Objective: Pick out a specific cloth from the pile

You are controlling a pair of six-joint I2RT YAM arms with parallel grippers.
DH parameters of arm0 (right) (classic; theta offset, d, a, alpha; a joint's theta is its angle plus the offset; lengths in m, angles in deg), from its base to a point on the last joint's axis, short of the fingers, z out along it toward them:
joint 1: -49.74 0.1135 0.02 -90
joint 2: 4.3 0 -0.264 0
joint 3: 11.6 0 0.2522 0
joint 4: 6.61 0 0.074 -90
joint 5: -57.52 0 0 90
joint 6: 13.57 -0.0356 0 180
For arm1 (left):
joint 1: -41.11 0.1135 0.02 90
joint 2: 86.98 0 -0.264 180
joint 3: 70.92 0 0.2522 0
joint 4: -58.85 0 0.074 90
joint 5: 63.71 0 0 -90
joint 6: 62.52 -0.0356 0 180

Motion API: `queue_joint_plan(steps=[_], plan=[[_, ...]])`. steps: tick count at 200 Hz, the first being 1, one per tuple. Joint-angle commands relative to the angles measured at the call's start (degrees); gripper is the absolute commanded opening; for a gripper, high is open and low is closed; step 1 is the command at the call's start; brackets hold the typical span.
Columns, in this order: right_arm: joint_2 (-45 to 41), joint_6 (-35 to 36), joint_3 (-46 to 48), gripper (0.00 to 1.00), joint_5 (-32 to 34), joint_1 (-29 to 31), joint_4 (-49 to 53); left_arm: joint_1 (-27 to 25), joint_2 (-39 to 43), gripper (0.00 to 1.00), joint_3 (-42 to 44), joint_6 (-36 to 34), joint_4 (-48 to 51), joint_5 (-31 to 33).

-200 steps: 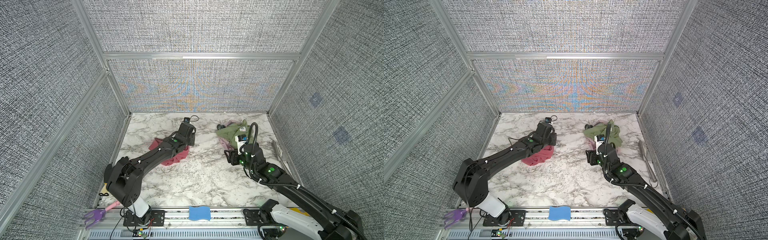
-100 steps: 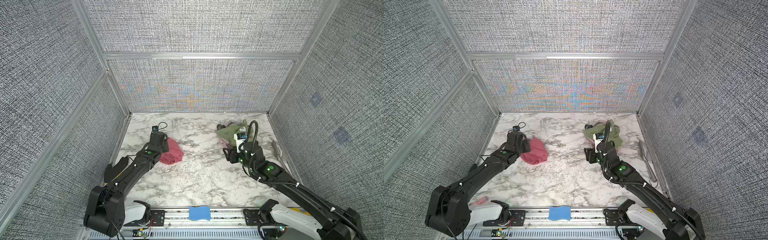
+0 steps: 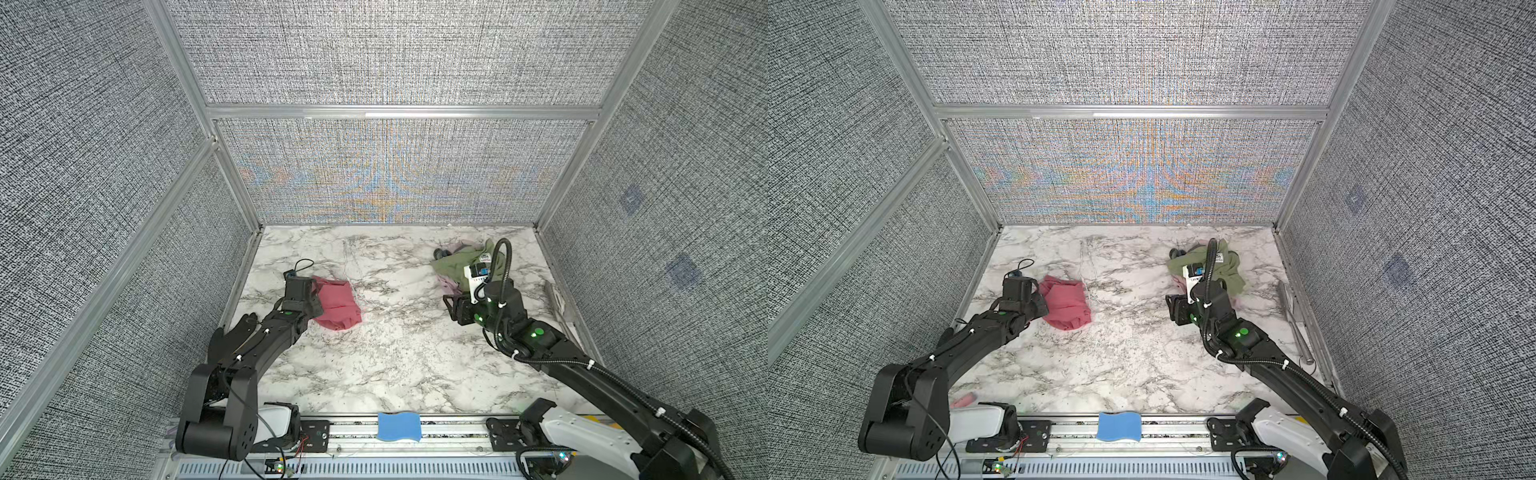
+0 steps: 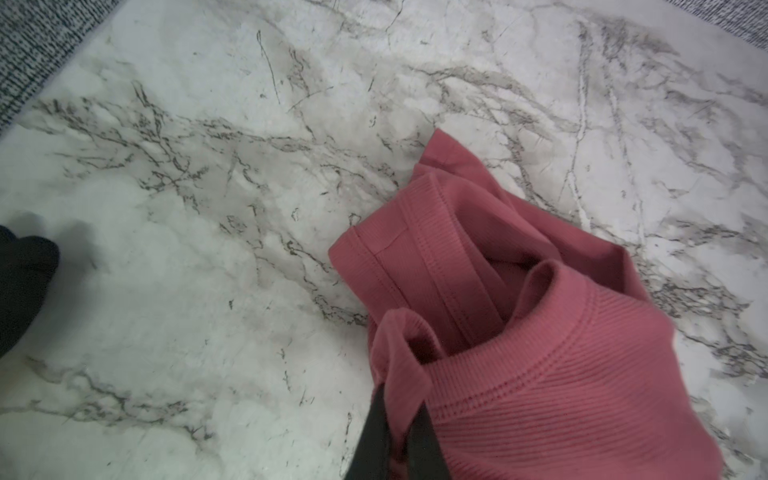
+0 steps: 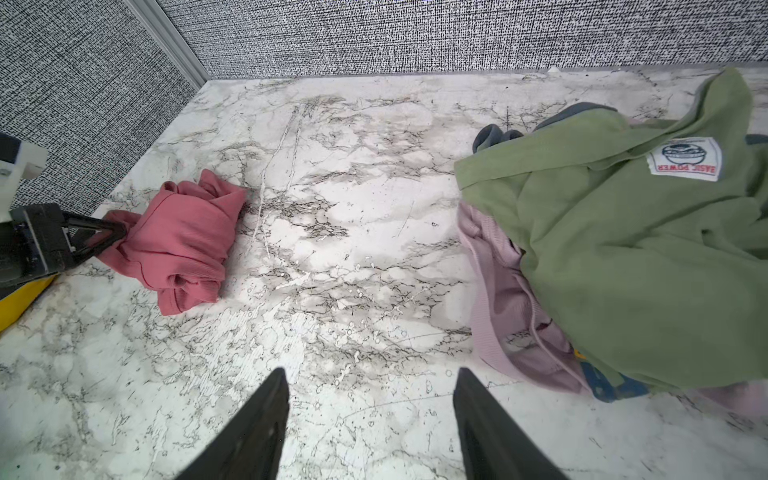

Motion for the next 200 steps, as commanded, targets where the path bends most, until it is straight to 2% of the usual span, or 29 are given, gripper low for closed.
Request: queue_joint_plan(steps=[1, 122, 136, 151, 162, 175, 200], plan=[[0.1, 0.1, -0.8, 0.65, 0.0, 0.1, -0.8, 0.6, -2.1, 0.00, 0.6, 1.3, -3.4, -1.7], [0.9, -0.1, -1.5, 0.65, 0.1, -0.1, 0.0, 1.1, -11.5, 0.00, 1.4, 4.2, -8.7, -6.2], [0.4, -0.5, -1.5, 0.65, -0.3, 0.0, 0.1, 1.2, -10.8, 0.10, 1.0, 4.3, -7.6, -6.2], [-0.2, -0.5, -1.6, 0.65, -0.4, 0.0, 0.4, 1.2, -8.8, 0.31, 0.8, 4.4, -5.8, -5.8], [-0.6, -0.3, -1.6, 0.65, -0.3, -0.1, 0.6, 1.2, -6.4, 0.39, 0.8, 4.6, -4.4, -4.9], [-1.0, -0.2, -1.8, 0.65, -0.2, 0.0, 0.9, 1.1, -3.2, 0.43, 1.0, 4.8, -2.4, -3.3], [-1.6, 0.2, -2.2, 0.65, -0.2, 0.0, 1.1, 1.1, 4.2, 0.44, 0.6, 5.0, 2.4, 0.4]])
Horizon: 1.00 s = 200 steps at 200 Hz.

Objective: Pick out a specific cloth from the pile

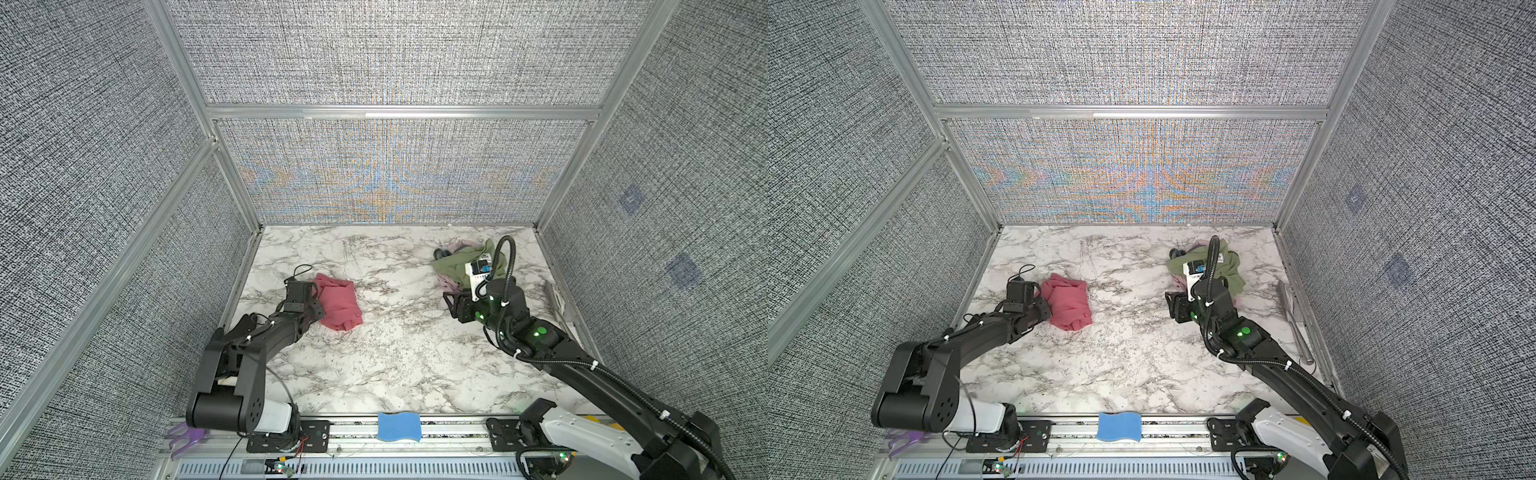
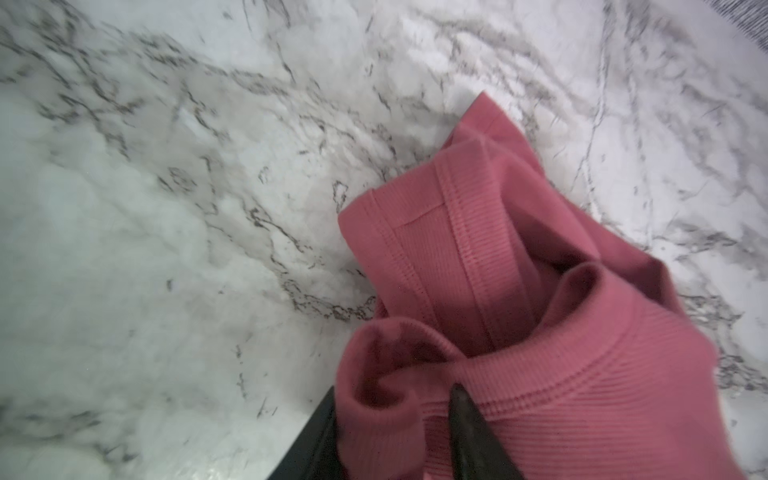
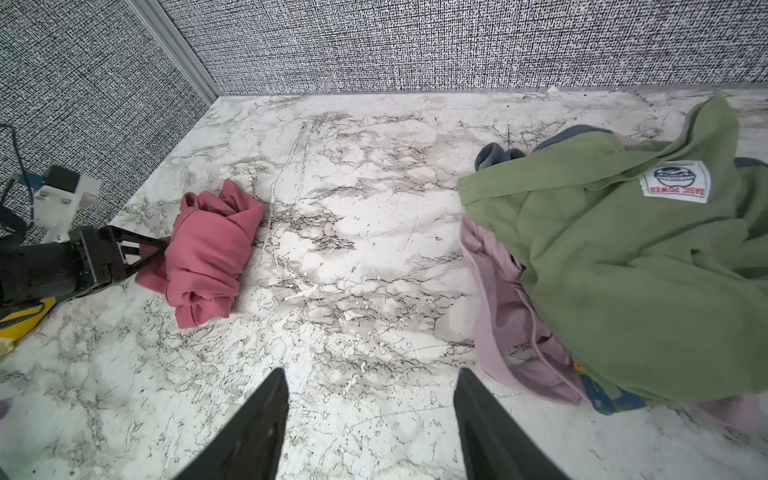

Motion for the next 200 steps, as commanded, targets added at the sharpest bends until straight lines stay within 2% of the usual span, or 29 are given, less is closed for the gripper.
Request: queue_joint_plan(steps=[1, 18, 41, 75, 91, 116, 161, 200], plan=[[-0.5, 0.1, -0.6, 0.65, -0.1, 0.0, 0.7, 0.0, 5.3, 0.44, -0.7, 0.5, 5.6, 4.0], [-0.6, 0.1, -0.9, 0.65, -0.3, 0.0, 1.1, 0.1, 9.9, 0.45, -2.7, -1.5, 9.3, 4.3], [-1.4, -0.1, -0.2, 0.65, -0.4, 0.0, 0.3, -0.1, 13.9, 0.45, -4.7, -5.3, 9.8, 0.1], [-1.0, -0.6, 0.2, 0.65, -0.7, 0.0, -0.8, -4.2, 16.8, 0.45, -4.5, -10.0, 5.2, -3.6], [-0.7, -0.8, 0.2, 0.65, -1.0, 0.0, -0.8, -7.6, 15.3, 0.45, -4.5, -11.6, 3.3, -3.4], [-0.6, -0.9, 0.4, 0.65, -1.1, 0.0, -0.8, -11.6, 8.8, 0.45, -5.5, -12.0, 2.3, -2.1], [-1.0, -1.2, 1.2, 0.65, -0.6, 0.0, -0.7, -13.0, 0.8, 0.42, -0.5, -4.0, -5.7, -6.1], [0.1, -1.1, 1.3, 0.65, -0.6, 0.0, -0.8, -13.0, -1.1, 0.42, 2.3, -2.2, -8.8, -6.0]])
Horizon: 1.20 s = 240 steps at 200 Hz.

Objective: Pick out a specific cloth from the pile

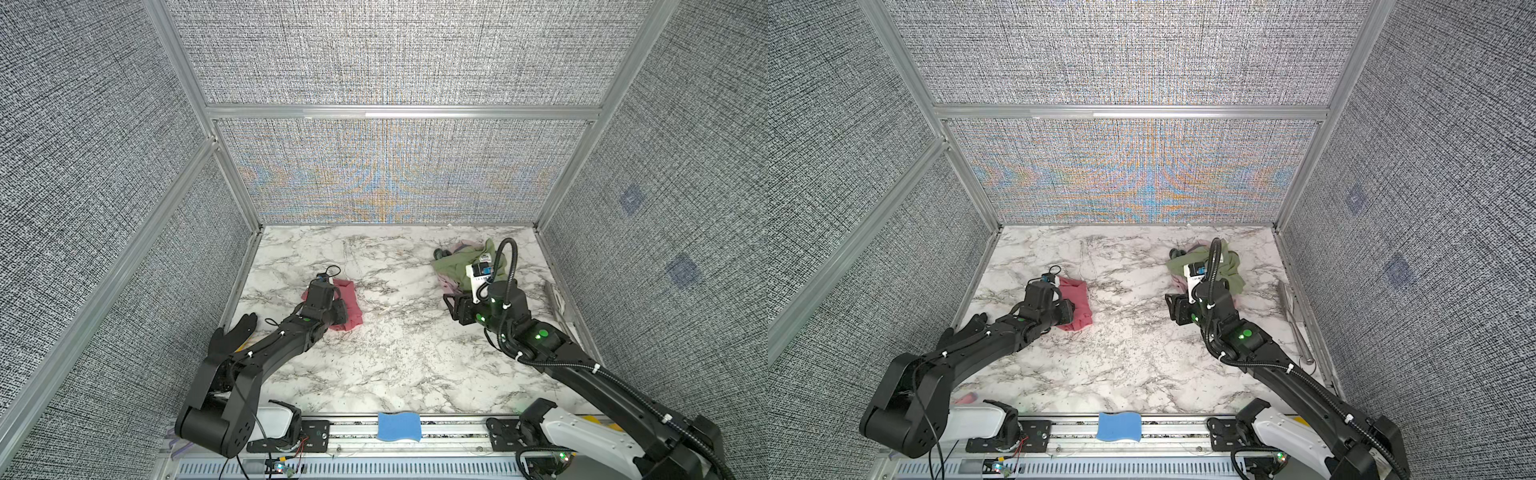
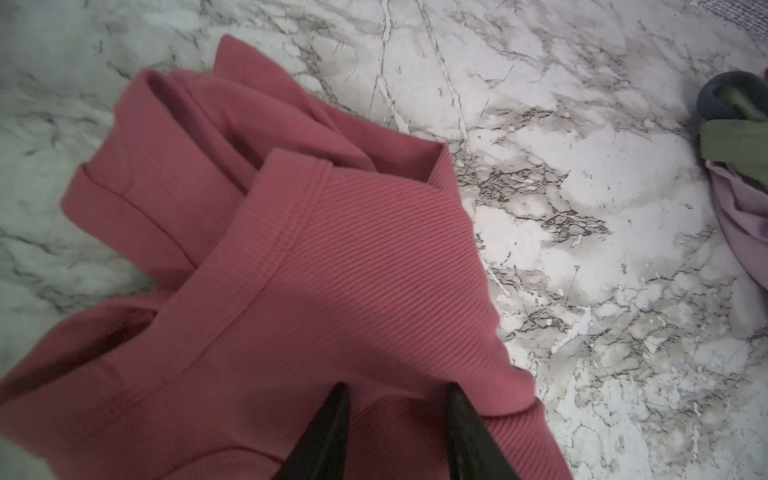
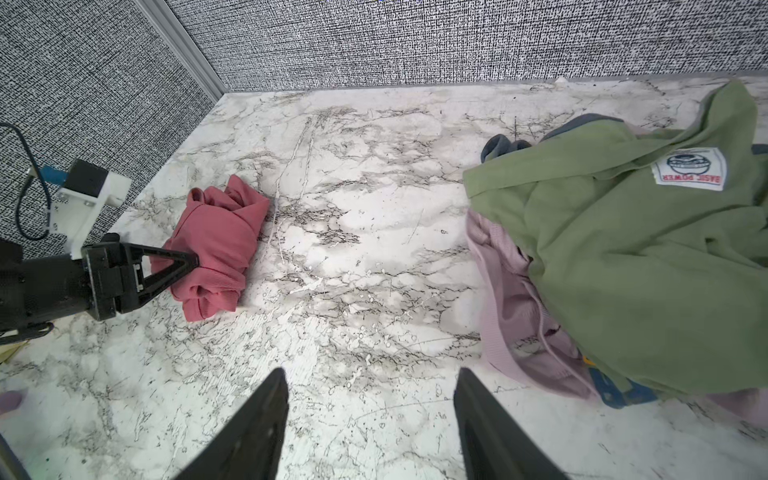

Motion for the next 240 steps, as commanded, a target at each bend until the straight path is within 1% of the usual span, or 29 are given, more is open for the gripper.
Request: queue_joint_plan(steps=[1, 11, 22, 47, 64, 108, 133, 162, 181, 197, 208, 223, 240], plan=[[0.7, -0.4, -0.2, 0.65, 0.4, 0.0, -0.5, -0.1, -1.1, 0.42, 0.6, 2.2, -4.6, -0.8], [1.2, -0.4, -0.5, 0.65, 0.3, 0.0, -0.6, -0.1, -2.3, 0.42, 0.3, 3.7, -4.2, -0.6], [1.8, -0.3, -0.8, 0.65, 0.1, 0.0, -0.8, 0.0, -4.5, 0.42, -1.6, 6.5, -1.0, 1.3], [3.1, -0.3, -1.6, 0.65, -0.2, 0.0, -1.2, 0.3, -10.2, 0.42, -5.1, 4.5, 0.1, 2.7], [4.1, -0.3, -2.4, 0.65, -0.3, 0.0, -1.0, 1.8, -13.3, 0.42, -6.7, 4.0, -0.8, 2.7], [6.6, 0.1, -4.5, 0.65, 0.8, 0.0, -0.2, 11.0, -19.7, 0.42, -10.8, 2.1, -4.5, -2.0], [8.6, 0.3, -6.0, 0.65, 1.6, 0.0, -0.2, 15.9, -24.1, 0.42, -15.6, 0.4, -5.5, -4.8], [11.9, 0.4, -8.0, 0.65, 1.9, 0.0, -0.4, 22.0, -29.8, 0.42, -21.7, -0.1, -6.1, -10.2], [13.8, 0.4, -8.9, 0.65, 2.0, -0.1, -0.8, 25.2, -32.2, 0.42, -25.2, -0.6, -5.7, -11.7], [15.3, 0.5, -9.6, 0.65, 2.4, -0.1, -1.0, 27.4, -34.0, 0.43, -28.0, -0.8, -4.8, -13.0], [16.1, 0.4, -10.1, 0.65, 2.4, -0.1, -1.1, 28.5, -35.0, 0.42, -29.6, -1.9, -4.9, -16.7], [17.1, 0.4, -10.6, 0.65, 2.3, -0.2, -1.0, 28.6, -35.0, 0.42, -31.0, -2.5, -3.7, -17.0], [17.6, 0.6, -10.5, 0.65, 2.3, -0.3, -1.1, 28.4, -33.2, 0.42, -29.8, -2.3, -4.6, -17.8]])
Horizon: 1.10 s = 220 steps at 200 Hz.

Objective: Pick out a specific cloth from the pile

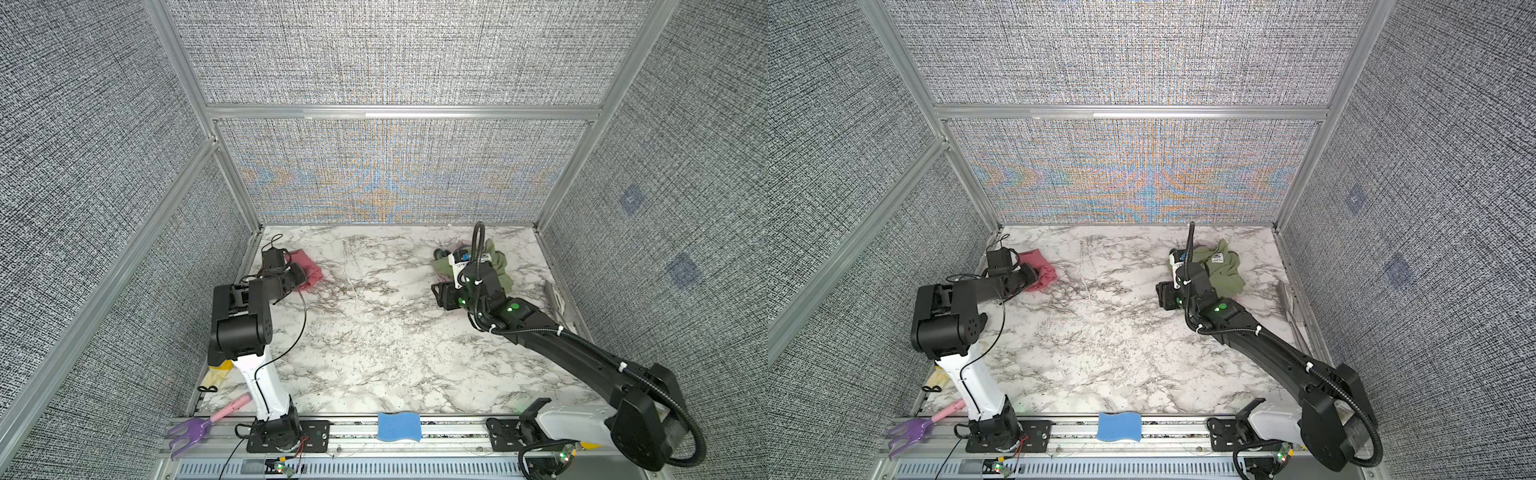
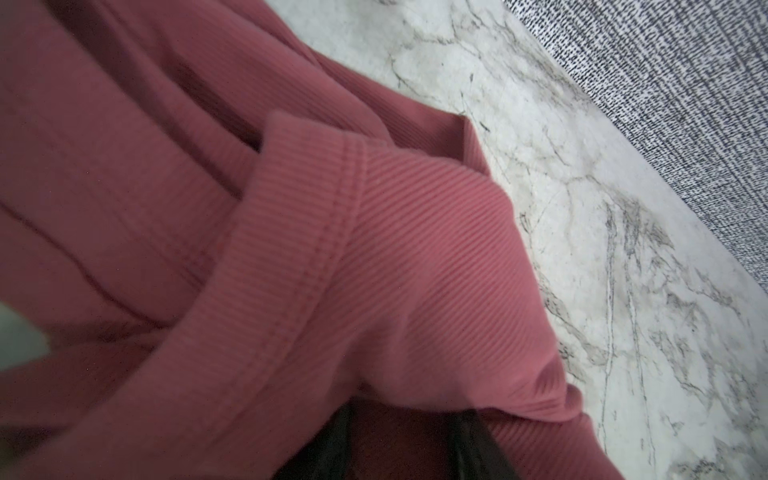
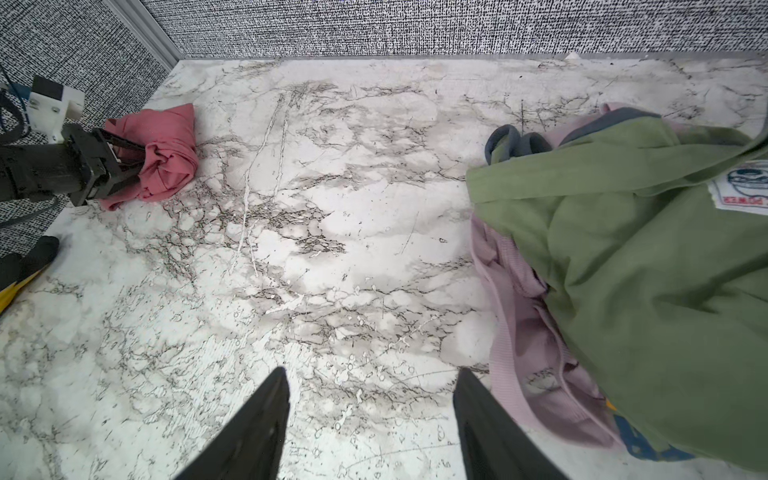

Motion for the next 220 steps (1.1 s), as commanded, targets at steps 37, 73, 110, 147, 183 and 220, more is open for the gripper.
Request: queue_joint_plan(steps=[37, 73, 110, 147, 183, 220], plan=[[-0.5, 1.0, -2.1, 0.65, 0.7, -0.8, -0.9, -2.4, 10.5, 0.43, 4.8, -2.6, 2.7, -1.4], [-3.6, 2.2, -1.3, 0.65, 1.9, -3.7, -0.6, -8.3, 22.6, 0.44, 10.0, -4.8, 5.3, 6.6], [-7.1, 3.9, 4.6, 0.65, 5.1, -9.5, -3.5, -13.9, 35.6, 0.46, 18.6, -9.2, -1.2, 14.2], [-9.2, 5.4, 12.1, 0.65, 10.1, -16.6, -12.3, -14.0, 44.9, 0.49, 27.7, -15.4, -10.6, 15.8], [-8.1, 9.2, 20.6, 0.68, 15.3, -23.0, -26.6, -14.0, 47.7, 0.57, 32.4, -18.9, -16.1, 20.3], [-1.5, 14.4, 26.2, 0.72, 17.2, -27.1, -40.4, -13.9, 46.2, 0.62, 36.1, -17.2, -21.4, 29.6]])
